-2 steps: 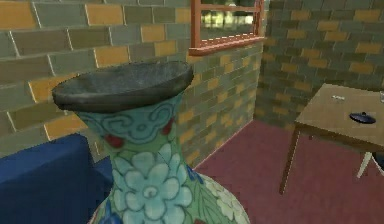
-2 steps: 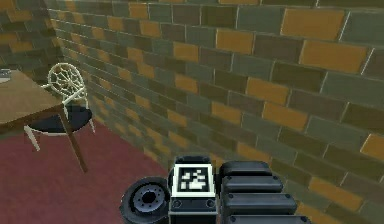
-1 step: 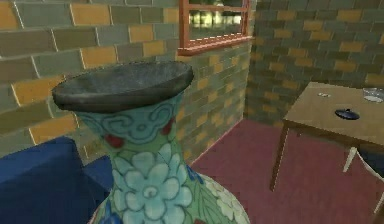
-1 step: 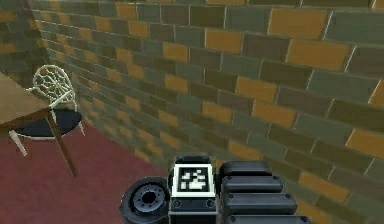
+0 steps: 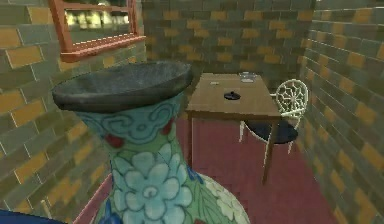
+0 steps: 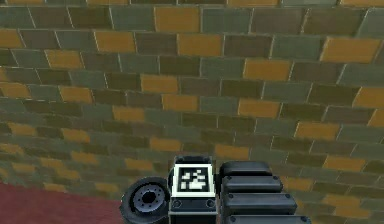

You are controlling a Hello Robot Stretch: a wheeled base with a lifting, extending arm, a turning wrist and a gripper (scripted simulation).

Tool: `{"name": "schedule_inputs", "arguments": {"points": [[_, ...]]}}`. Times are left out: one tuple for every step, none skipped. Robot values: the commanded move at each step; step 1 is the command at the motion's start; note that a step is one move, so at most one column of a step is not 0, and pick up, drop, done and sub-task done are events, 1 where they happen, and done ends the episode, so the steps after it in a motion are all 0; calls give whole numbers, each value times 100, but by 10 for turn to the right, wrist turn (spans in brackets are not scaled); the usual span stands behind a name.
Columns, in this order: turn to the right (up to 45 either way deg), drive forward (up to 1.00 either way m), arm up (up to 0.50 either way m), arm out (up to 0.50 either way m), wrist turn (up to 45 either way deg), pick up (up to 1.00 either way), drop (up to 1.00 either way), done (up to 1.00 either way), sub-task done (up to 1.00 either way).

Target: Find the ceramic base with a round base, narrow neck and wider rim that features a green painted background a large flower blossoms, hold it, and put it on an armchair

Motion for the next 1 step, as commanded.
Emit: {"name": "schedule_inputs", "arguments": {"points": [[0,55,0,0,0,0,0,0,0]]}}
